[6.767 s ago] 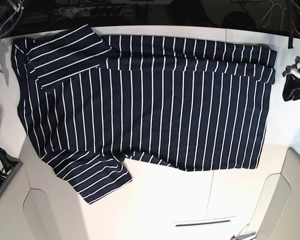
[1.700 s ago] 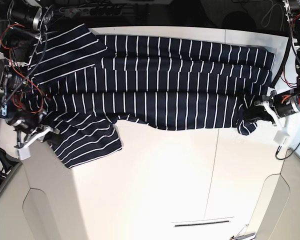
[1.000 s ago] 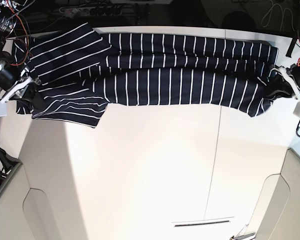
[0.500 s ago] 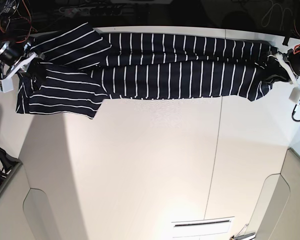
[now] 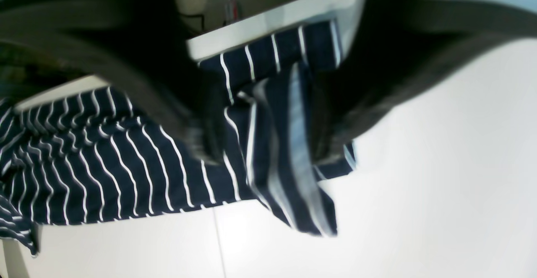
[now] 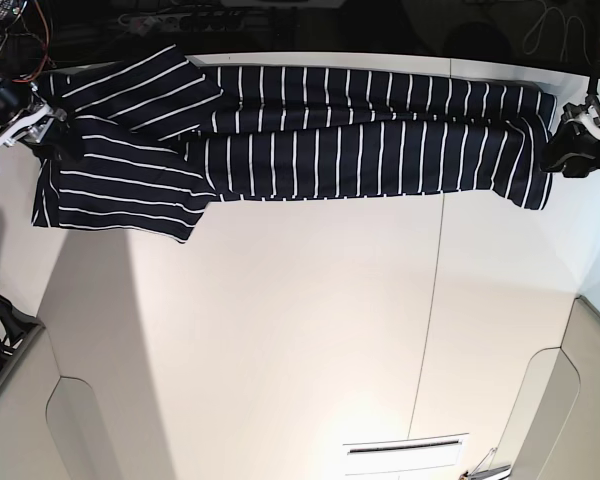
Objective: Fold the T-shirt properly
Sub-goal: 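Regrasp the folded strip's end with the left gripper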
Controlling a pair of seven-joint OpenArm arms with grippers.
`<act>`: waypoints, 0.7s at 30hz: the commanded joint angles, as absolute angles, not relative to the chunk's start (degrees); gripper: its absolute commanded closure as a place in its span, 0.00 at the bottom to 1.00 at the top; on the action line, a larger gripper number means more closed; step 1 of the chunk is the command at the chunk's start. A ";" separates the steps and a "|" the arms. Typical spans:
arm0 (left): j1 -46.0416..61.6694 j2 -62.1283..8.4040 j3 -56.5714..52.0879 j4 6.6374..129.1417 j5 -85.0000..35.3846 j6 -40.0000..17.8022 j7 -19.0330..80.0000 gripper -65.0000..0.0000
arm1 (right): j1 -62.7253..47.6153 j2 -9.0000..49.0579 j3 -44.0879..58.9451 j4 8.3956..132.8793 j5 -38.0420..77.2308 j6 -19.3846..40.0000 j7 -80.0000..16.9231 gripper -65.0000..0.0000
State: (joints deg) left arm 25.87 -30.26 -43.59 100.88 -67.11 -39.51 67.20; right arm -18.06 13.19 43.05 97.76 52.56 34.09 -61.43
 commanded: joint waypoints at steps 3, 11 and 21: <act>26.26 -31.09 -44.82 101.16 -68.31 -40.00 67.31 0.29 | -17.28 13.41 46.11 100.03 54.98 34.33 -60.69 0.47; 27.35 -27.77 -44.56 100.29 -66.61 -40.00 64.47 0.29 | -15.57 8.75 48.62 100.07 56.69 34.33 -61.49 1.00; 27.59 -27.49 -41.50 90.59 -57.74 -40.00 51.51 0.29 | -15.57 4.29 47.79 97.34 52.84 34.76 -58.06 1.00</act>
State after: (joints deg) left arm 27.46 -26.35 -41.17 89.91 -56.71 -39.51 52.45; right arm -15.68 3.68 47.68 96.55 51.62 34.33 -58.98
